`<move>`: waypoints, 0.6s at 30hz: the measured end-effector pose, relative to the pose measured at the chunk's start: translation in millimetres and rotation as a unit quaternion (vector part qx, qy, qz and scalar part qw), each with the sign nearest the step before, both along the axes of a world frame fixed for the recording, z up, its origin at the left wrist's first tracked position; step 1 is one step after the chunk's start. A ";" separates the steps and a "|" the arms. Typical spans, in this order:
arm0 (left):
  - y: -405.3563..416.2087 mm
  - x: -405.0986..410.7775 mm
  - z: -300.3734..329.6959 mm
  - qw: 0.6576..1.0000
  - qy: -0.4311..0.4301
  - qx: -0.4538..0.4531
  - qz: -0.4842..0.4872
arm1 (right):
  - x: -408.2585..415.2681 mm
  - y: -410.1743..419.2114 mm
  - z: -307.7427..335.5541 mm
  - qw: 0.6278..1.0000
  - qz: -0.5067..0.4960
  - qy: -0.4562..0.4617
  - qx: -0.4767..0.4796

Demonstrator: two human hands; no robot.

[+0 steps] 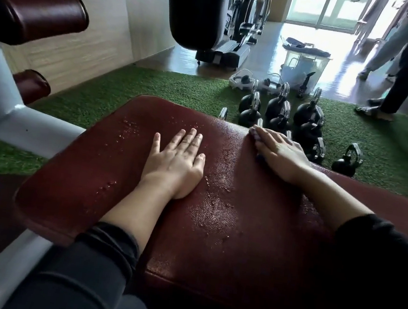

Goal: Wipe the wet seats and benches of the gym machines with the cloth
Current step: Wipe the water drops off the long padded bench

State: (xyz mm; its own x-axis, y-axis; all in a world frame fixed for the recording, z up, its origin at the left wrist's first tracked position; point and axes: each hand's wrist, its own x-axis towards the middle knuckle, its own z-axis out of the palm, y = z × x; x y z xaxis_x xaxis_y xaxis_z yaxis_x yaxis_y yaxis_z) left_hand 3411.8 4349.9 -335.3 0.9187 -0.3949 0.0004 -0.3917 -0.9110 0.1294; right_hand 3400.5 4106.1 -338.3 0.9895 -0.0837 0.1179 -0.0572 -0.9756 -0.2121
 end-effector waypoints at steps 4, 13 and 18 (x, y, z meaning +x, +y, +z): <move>-0.5 1.3 -1.0 1.000 -0.003 -0.002 0.001 | -43.1 22.6 -7.1 0.999 0.042 0.000 -0.019; -0.8 2.3 -1.5 1.000 -0.008 -0.013 0.003 | 43.5 59.9 5.4 0.996 0.077 -0.034 -0.003; -0.2 0.5 -0.5 1.000 0.000 -0.015 -0.002 | 22.5 1.4 0.6 1.000 -0.006 0.007 0.004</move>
